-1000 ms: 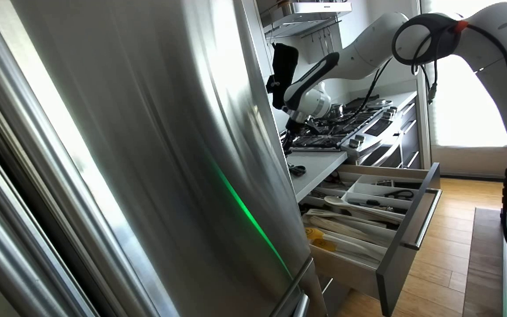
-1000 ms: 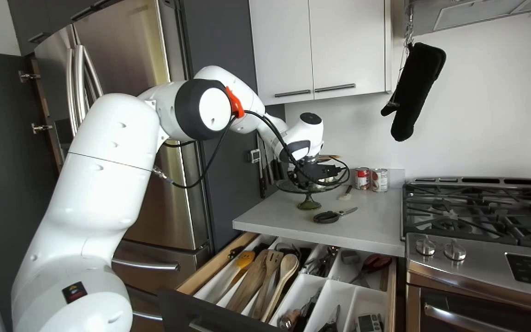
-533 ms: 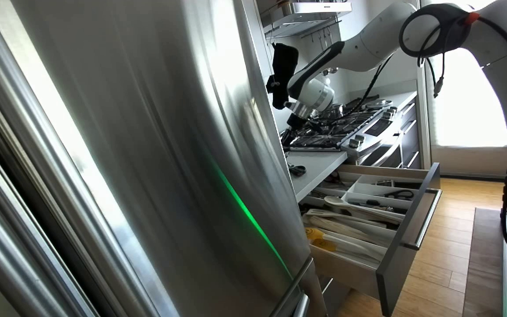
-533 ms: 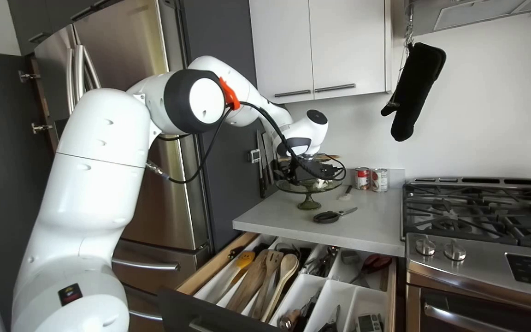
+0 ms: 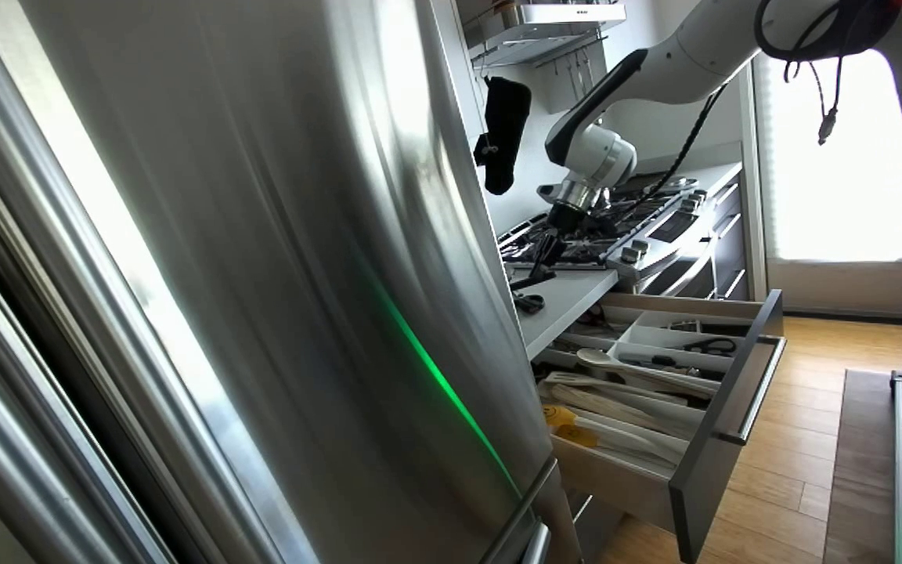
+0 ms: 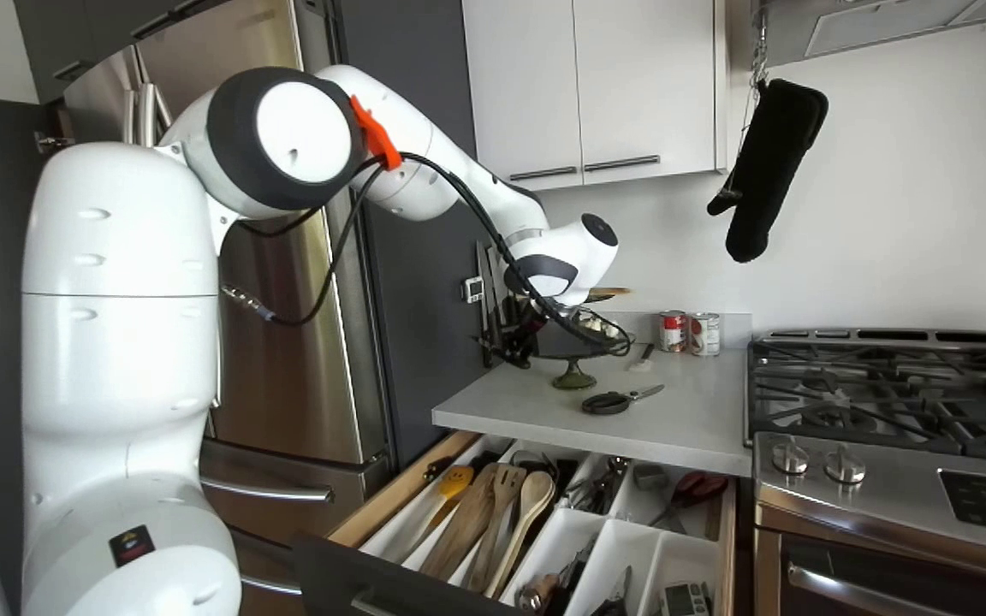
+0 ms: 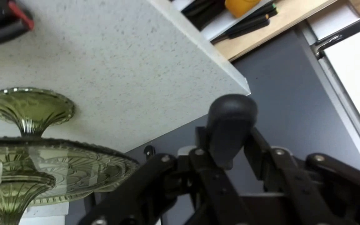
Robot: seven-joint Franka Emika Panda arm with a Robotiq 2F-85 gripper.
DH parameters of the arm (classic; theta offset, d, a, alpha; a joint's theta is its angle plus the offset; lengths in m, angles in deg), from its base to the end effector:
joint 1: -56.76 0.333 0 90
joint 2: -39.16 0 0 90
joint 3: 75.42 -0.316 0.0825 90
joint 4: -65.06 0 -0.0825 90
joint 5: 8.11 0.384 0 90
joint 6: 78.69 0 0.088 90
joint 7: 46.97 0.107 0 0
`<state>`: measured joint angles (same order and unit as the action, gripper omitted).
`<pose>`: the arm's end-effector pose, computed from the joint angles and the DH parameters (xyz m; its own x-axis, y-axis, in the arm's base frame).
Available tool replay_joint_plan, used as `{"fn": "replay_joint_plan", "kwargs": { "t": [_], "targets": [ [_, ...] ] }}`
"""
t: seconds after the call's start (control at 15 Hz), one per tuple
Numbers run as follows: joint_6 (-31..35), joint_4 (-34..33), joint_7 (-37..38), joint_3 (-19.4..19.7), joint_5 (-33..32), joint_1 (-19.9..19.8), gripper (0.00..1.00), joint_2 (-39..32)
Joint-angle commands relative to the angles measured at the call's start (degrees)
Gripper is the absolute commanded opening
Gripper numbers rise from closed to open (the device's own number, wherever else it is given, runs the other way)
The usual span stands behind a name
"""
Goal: Put the straight spatula in the open drawer
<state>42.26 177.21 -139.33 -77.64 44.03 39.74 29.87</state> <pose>0.5888 -0.1184 0.4095 0.5221 0.5090 0.6843 0.7850 -0.6004 -0.1524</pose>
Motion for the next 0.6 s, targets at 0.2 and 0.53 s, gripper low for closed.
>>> {"fn": "replay_joint_plan", "kwargs": {
  "t": [0.2,0.53],
  "targets": [
    [2.24,23.0,-1.05,7.07,2.95,3.18,0.09,16.04],
    [11.72,37.47,5.7,9.67,0.25,3.57,0.09,25.69]
  ]
}}
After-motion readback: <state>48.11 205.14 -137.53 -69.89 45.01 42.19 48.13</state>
